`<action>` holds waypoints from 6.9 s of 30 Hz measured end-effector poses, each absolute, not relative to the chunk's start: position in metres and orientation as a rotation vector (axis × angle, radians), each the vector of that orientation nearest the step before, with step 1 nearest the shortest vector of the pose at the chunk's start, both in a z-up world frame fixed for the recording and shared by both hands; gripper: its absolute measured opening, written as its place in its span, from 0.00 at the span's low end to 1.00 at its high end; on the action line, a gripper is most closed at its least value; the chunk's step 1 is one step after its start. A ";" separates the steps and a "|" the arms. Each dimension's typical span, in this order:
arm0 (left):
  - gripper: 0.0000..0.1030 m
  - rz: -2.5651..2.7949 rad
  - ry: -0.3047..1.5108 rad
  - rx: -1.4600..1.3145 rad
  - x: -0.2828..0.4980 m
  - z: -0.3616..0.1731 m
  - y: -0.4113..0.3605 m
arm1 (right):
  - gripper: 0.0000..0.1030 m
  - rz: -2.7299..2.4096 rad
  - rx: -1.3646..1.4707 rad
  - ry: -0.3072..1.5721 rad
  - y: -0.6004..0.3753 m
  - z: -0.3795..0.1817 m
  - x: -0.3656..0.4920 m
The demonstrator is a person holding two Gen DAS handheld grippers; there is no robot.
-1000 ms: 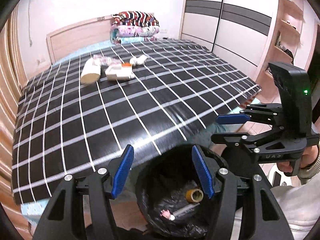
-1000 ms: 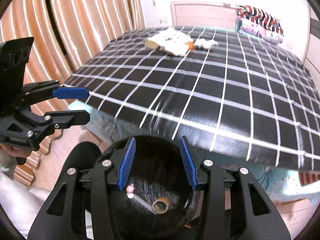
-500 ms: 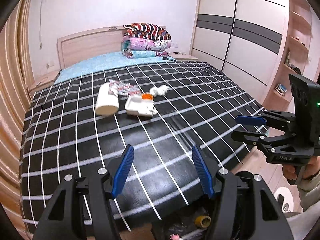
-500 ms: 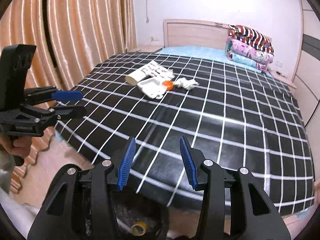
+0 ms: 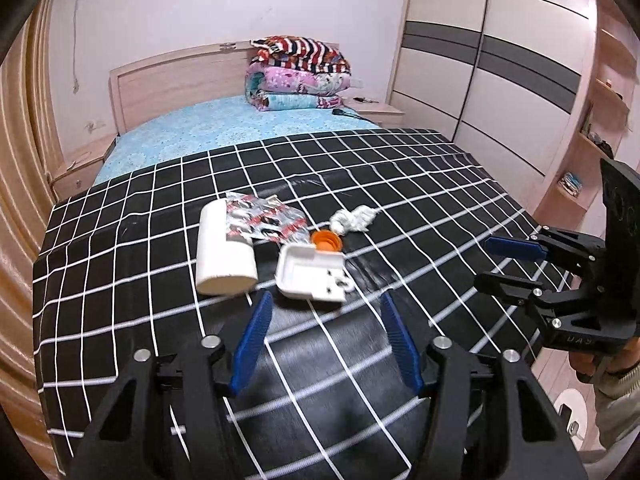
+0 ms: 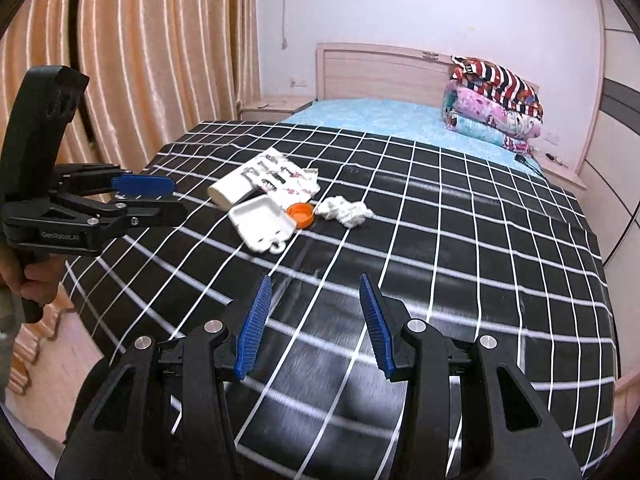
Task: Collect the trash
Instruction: 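Move both open tools back over the remaining items on the bed, then grasp the white plastic tray with the left tool while the right tool grasps the white crumpled cloth, then lift the tray and cloth with both tools toward the trash bin, then open both tools to drop the tray and cloth into the bin, then move both open tools back over the remaining items on the bed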
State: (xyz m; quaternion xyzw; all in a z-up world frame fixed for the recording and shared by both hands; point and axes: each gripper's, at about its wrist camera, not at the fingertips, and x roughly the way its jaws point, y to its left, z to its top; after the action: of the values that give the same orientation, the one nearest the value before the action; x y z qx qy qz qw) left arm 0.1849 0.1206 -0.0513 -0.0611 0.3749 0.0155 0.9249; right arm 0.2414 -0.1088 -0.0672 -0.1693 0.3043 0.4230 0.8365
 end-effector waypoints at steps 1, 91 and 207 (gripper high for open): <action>0.47 0.031 0.774 -0.128 0.190 -0.052 0.123 | 0.44 0.889 -0.356 0.647 -0.105 -0.067 0.247; 0.07 -0.037 0.771 -0.113 0.082 -0.066 0.033 | 0.03 0.939 -0.389 0.604 -0.134 -0.073 0.163; 0.49 -0.010 0.756 -0.370 0.143 -0.056 0.116 | 0.40 0.977 -0.424 0.591 -0.107 -0.077 0.178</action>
State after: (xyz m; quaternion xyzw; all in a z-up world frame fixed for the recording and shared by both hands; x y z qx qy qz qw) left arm 0.1426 0.1160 -0.0562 -0.1796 0.3670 -0.0049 0.9127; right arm 0.1779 -0.1070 -0.0770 -0.1990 0.2777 0.4590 0.8201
